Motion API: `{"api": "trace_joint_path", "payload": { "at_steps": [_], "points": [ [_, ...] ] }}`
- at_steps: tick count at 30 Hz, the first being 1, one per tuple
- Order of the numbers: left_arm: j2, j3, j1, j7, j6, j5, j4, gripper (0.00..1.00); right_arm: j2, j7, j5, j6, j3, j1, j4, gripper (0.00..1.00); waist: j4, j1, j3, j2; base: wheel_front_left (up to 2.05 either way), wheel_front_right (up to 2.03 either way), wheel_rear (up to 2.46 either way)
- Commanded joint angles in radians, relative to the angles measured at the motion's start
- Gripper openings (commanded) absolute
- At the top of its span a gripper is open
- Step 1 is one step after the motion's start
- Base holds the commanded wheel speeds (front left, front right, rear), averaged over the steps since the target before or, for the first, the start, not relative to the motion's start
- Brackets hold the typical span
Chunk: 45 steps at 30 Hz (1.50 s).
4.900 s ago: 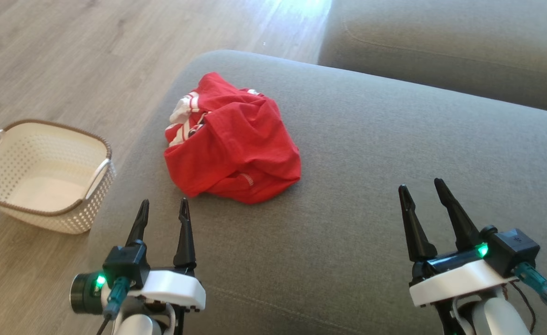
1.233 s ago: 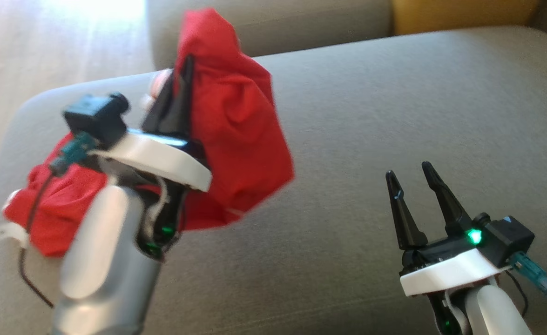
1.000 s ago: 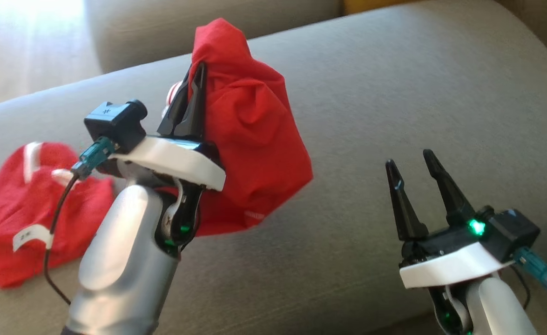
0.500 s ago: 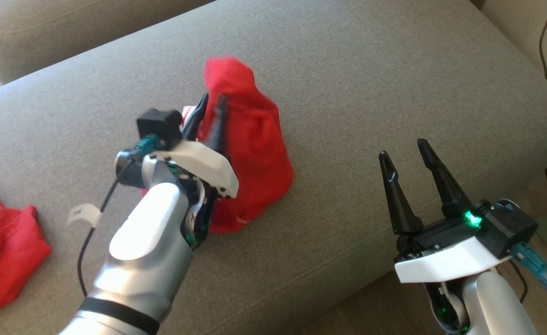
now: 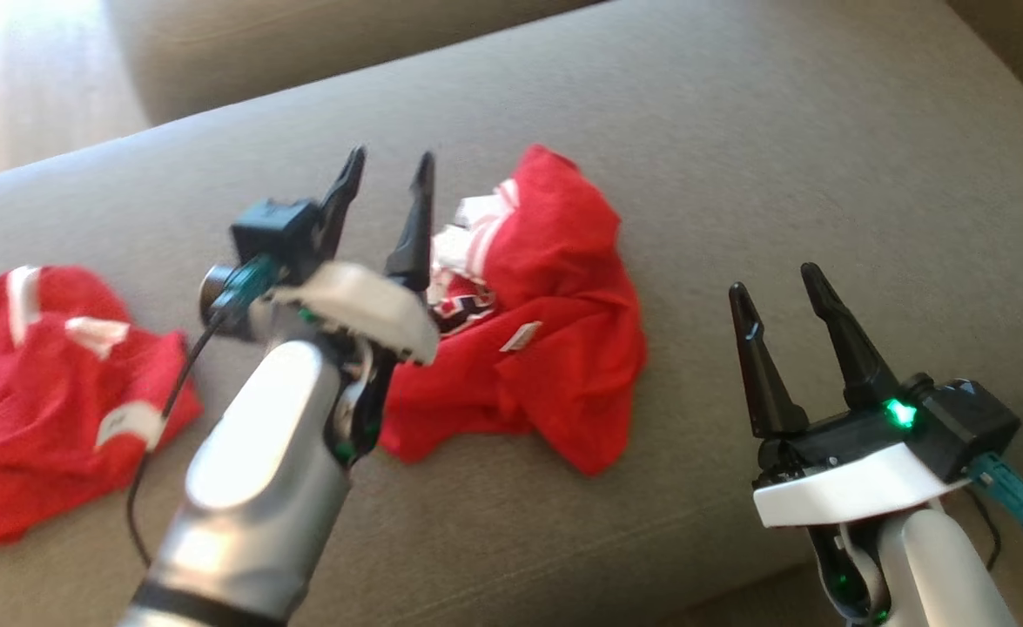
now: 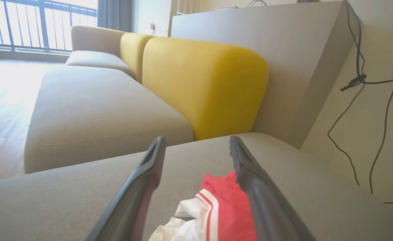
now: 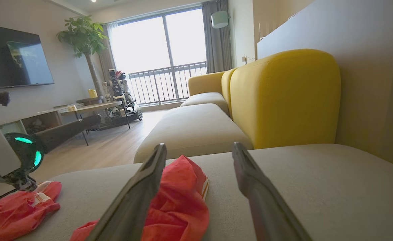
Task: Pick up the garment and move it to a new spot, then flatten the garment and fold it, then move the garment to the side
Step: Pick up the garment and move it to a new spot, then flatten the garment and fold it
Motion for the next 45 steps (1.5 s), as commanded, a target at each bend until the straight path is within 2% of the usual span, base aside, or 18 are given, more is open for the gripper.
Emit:
{"api": "trace_joint_path", "payload": {
  "at_steps": [1,6,8,14,21,26,37,42,45],
  "points": [
    [0.033,0.055,0.022,-0.012,0.005,0.008,-0.056,1.00,-0.002,-0.009,-0.017,0.000,0.016,-0.014,-0.033,1.00,0.071,0.0000,-0.038,0.0000,0.00,0.00,0.00],
    [0.066,0.081,0.197,-0.012,0.003,0.066,-0.200,1.00,-0.002,-0.009,-0.037,0.000,-0.023,0.009,-0.036,1.00,0.159,0.0000,-0.068,0.0000,0.00,0.00,0.00],
    [0.070,0.085,0.231,-0.012,0.003,0.080,-0.228,1.00,-0.002,-0.009,-0.041,0.000,-0.026,0.014,-0.035,1.00,0.172,0.0000,-0.072,0.0000,0.00,0.00,0.00],
    [0.042,0.138,0.409,-0.012,-0.010,0.104,-0.356,1.00,-0.002,-0.009,-0.072,0.000,-0.040,0.040,-0.028,1.00,0.223,0.0000,-0.085,0.0000,0.00,0.00,0.00],
    [0.011,0.181,0.521,-0.012,-0.010,0.209,-0.425,1.00,-0.002,-0.009,-0.073,0.000,-0.070,0.076,-0.026,1.00,0.231,0.0000,-0.088,0.0000,0.00,0.00,0.00],
    [-0.005,0.221,0.553,-0.012,-0.008,0.219,-0.456,1.00,-0.002,-0.009,-0.072,0.000,-0.061,0.079,-0.020,1.00,0.222,0.0000,-0.085,0.0000,0.00,0.00,0.00],
    [-0.008,0.231,0.551,-0.012,0.005,0.203,-0.466,1.00,-0.002,-0.009,-0.086,0.000,-0.021,0.073,0.010,1.00,0.230,0.0000,-0.077,0.0000,0.00,0.00,0.00],
    [-0.008,0.217,0.546,-0.012,0.008,0.195,-0.459,1.00,-0.002,-0.009,-0.117,0.000,0.019,0.052,0.069,1.00,0.260,0.0000,-0.057,0.0000,0.00,0.00,0.00],
    [-0.008,0.209,0.537,-0.012,0.006,0.190,-0.451,1.00,-0.002,-0.005,-0.181,0.000,0.060,0.021,0.143,1.00,0.283,0.0000,-0.039,0.0000,0.00,0.00,0.00]
  ]
}}
